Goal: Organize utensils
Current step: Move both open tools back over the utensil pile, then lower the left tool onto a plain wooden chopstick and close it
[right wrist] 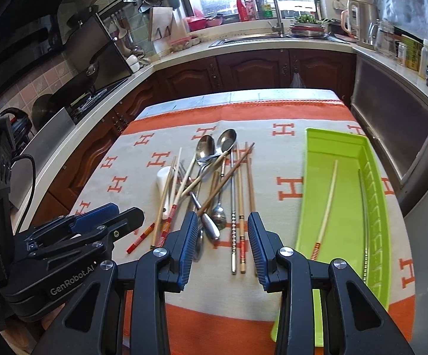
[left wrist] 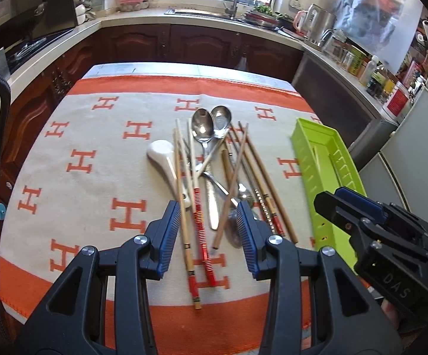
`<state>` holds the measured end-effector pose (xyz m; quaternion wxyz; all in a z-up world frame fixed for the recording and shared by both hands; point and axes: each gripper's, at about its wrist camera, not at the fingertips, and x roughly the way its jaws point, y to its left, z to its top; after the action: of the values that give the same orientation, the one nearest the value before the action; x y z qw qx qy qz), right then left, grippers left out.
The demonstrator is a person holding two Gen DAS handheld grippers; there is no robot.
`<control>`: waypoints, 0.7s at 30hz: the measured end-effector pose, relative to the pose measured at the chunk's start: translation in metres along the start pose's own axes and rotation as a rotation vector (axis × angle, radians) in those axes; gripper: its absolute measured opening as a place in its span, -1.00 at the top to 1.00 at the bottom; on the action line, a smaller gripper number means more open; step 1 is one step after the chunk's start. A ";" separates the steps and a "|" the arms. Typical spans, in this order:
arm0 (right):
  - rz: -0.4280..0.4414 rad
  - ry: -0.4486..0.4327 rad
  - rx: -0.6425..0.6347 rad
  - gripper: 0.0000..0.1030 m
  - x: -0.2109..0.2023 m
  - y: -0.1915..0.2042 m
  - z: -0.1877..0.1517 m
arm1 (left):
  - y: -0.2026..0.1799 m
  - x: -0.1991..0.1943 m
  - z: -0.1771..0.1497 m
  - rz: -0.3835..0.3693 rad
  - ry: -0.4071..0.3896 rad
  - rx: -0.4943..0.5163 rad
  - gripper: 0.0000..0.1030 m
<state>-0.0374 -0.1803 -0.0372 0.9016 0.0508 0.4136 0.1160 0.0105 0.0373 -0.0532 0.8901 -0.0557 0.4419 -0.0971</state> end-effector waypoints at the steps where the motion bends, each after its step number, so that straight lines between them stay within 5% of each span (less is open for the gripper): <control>1: 0.005 0.006 -0.002 0.32 0.003 0.003 0.001 | 0.006 0.004 -0.001 0.000 0.007 -0.011 0.30; 15: 0.109 0.096 0.001 0.32 0.065 0.023 0.004 | 0.049 0.062 -0.011 -0.049 0.125 -0.123 0.30; 21: 0.120 0.117 0.017 0.32 0.079 0.014 0.002 | 0.048 0.084 -0.010 -0.053 0.156 -0.131 0.58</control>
<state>0.0115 -0.1466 -0.0912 0.8669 0.0762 0.4626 0.1692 0.0587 0.0651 -0.1333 0.8445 -0.1178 0.5135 -0.0957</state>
